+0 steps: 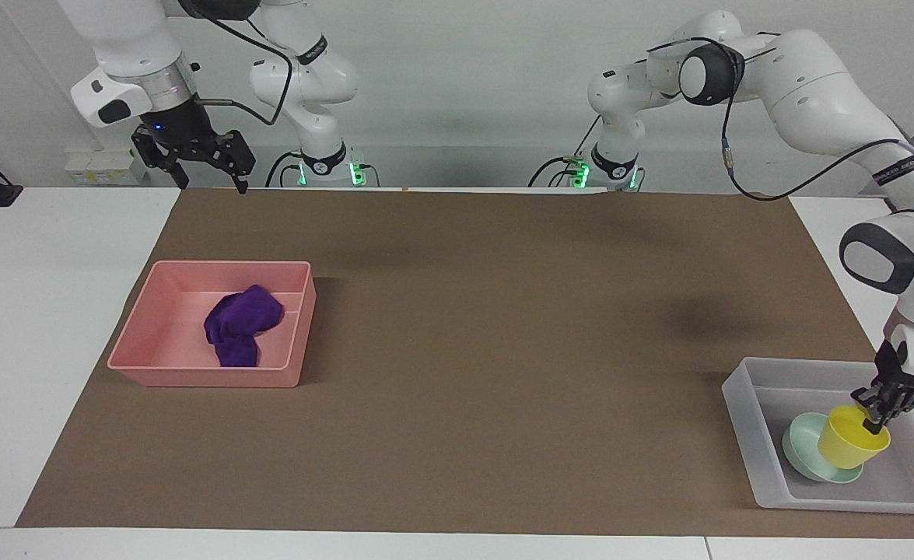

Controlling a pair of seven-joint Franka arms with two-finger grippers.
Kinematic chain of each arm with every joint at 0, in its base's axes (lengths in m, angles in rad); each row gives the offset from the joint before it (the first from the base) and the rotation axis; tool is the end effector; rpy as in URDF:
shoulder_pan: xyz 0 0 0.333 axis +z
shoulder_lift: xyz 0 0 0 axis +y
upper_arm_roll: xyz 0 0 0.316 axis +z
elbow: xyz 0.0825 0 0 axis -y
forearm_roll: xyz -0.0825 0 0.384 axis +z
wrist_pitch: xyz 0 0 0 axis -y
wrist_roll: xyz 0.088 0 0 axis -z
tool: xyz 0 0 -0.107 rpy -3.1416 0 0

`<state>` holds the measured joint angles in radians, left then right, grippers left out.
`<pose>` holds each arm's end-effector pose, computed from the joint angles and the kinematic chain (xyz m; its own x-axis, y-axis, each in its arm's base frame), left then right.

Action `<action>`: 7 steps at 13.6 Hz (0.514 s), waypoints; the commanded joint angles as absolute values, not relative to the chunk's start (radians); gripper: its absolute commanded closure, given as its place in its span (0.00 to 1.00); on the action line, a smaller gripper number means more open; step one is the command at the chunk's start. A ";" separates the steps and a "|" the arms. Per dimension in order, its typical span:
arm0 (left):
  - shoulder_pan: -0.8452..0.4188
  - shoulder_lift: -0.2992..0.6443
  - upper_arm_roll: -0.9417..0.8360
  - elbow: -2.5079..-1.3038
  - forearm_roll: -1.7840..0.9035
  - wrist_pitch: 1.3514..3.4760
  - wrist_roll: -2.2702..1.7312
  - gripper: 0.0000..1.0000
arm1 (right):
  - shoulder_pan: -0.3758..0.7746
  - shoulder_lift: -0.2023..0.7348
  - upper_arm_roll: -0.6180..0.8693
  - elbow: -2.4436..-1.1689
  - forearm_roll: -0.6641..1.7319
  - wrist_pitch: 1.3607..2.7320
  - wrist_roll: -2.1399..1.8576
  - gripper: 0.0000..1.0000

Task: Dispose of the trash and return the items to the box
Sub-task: 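Carry the yellow cup with the left gripper into the white box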

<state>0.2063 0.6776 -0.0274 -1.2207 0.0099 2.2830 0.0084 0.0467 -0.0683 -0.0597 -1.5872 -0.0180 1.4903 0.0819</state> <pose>0.7607 0.1440 0.4160 0.9125 0.1622 0.3755 0.1731 -0.9849 0.0047 0.5248 -0.0101 0.6467 0.9950 -0.0959 -0.0275 -0.0955 -0.9953 0.0162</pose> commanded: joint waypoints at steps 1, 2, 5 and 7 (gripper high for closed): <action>0.216 0.695 -0.037 -1.236 0.025 2.308 0.017 1.00 | 0.035 -0.084 -0.057 -1.601 0.002 1.480 0.077 0.00; 0.221 0.693 -0.037 -1.250 0.023 2.337 0.017 1.00 | 0.035 -0.084 -0.055 -1.601 0.002 1.480 0.077 0.00; 0.233 0.683 -0.037 -1.301 0.021 2.341 0.017 1.00 | 0.035 -0.084 -0.057 -1.601 0.002 1.480 0.077 0.00; 0.233 0.669 -0.037 -1.324 0.021 2.341 0.020 0.95 | 0.035 -0.084 -0.055 -1.601 0.002 1.480 0.077 0.00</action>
<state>0.2233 0.6991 -0.0265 -1.2748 0.0099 2.3206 0.0086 0.0467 -0.0683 -0.0597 -1.5872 -0.0179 1.4903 0.0819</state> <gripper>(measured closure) 0.974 0.000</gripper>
